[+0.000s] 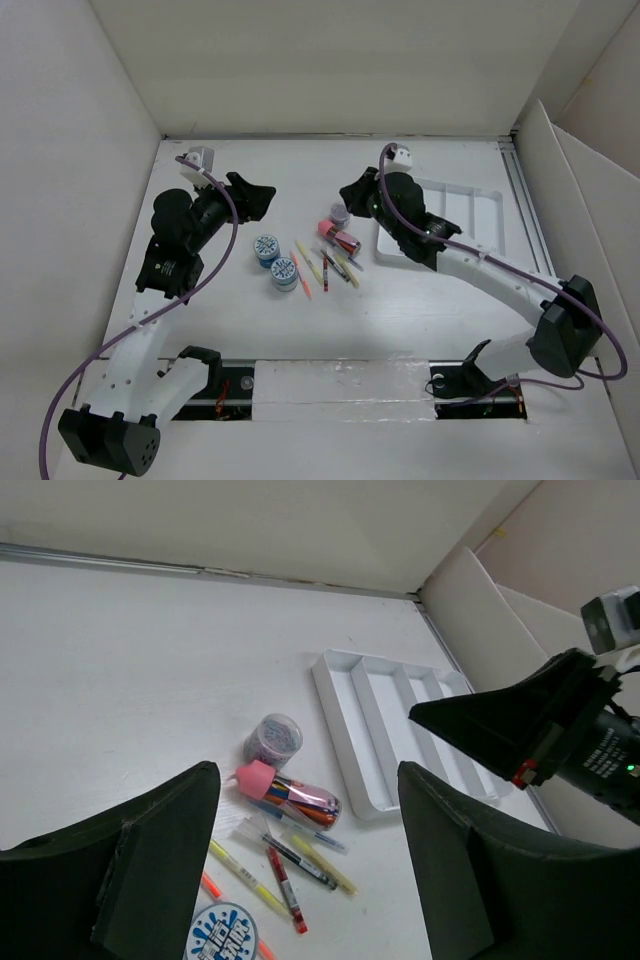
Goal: Organize the desk
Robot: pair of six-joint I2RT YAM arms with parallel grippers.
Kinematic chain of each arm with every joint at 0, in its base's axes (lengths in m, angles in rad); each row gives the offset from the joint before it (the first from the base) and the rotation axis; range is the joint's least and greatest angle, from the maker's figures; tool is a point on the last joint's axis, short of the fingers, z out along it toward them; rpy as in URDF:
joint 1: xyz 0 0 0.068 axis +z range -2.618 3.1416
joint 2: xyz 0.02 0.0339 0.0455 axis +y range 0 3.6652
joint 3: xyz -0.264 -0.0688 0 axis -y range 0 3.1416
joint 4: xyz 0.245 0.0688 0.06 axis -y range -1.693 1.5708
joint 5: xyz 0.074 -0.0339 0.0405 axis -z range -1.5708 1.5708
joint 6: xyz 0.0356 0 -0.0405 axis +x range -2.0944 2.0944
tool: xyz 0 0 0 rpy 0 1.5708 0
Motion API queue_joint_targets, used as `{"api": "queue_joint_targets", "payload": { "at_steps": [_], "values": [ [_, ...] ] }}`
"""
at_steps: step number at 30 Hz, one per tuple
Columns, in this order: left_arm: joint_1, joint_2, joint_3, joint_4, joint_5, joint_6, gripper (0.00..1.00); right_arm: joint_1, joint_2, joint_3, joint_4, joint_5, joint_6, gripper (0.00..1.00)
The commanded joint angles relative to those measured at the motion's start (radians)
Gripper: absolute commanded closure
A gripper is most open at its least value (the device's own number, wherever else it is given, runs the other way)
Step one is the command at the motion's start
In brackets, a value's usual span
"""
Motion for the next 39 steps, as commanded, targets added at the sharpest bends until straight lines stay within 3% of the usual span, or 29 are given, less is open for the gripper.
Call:
{"api": "queue_joint_targets", "payload": {
  "at_steps": [1, 6, 8, 9, 10, 11, 13, 15, 18, 19, 20, 23, 29, 39],
  "values": [
    [-0.002, -0.013, 0.003, 0.041, 0.019, 0.018, 0.32, -0.032, 0.041, 0.040, -0.020, -0.020, 0.019, 1.00],
    [-0.002, -0.002, 0.000, 0.052, 0.034, 0.012, 0.39, -0.071, 0.121, 0.089, -0.048, 0.003, 0.032, 1.00],
    [-0.002, -0.010, -0.005, 0.061, 0.036, 0.014, 0.51, -0.097, 0.158, 0.108, -0.094, 0.023, 0.041, 0.80],
    [-0.002, -0.007, -0.005, 0.061, 0.025, 0.014, 0.57, -0.098, 0.173, 0.128, -0.103, 0.041, 0.041, 0.65],
    [-0.002, -0.005, 0.000, 0.060, 0.022, 0.017, 0.64, -0.107, 0.191, 0.140, -0.126, 0.046, 0.039, 0.41],
    [-0.002, 0.002, 0.003, 0.045, 0.017, 0.017, 0.80, -0.116, 0.230, 0.154, -0.137, 0.048, 0.041, 0.34],
    [-0.002, 0.001, 0.002, 0.043, 0.017, 0.012, 0.91, -0.116, 0.265, 0.187, -0.148, 0.078, 0.032, 0.18],
    [-0.002, -0.004, 0.003, 0.045, 0.005, 0.012, 0.99, -0.116, 0.331, 0.217, -0.166, 0.091, 0.027, 0.12],
    [-0.002, 0.009, 0.011, 0.032, -0.003, 0.011, 0.93, -0.116, 0.420, 0.301, -0.220, 0.100, 0.010, 0.06],
    [-0.002, 0.010, 0.011, 0.029, 0.005, 0.009, 0.88, -0.116, 0.440, 0.331, -0.223, 0.112, -0.005, 0.03],
    [-0.002, 0.010, 0.009, 0.032, 0.010, 0.009, 0.73, -0.116, 0.464, 0.356, -0.234, 0.124, -0.008, 0.03],
    [-0.002, 0.018, 0.020, 0.034, 0.008, 0.011, 0.57, -0.107, 0.546, 0.443, -0.297, 0.146, -0.008, 0.03],
    [-0.002, 0.001, 0.012, 0.034, 0.008, 0.017, 0.48, -0.098, 0.647, 0.525, -0.381, 0.172, -0.011, 0.02],
    [-0.002, -0.004, 0.006, 0.037, 0.026, 0.011, 0.47, -0.079, 0.722, 0.545, -0.401, 0.161, 0.007, 0.06]
  ]
}}
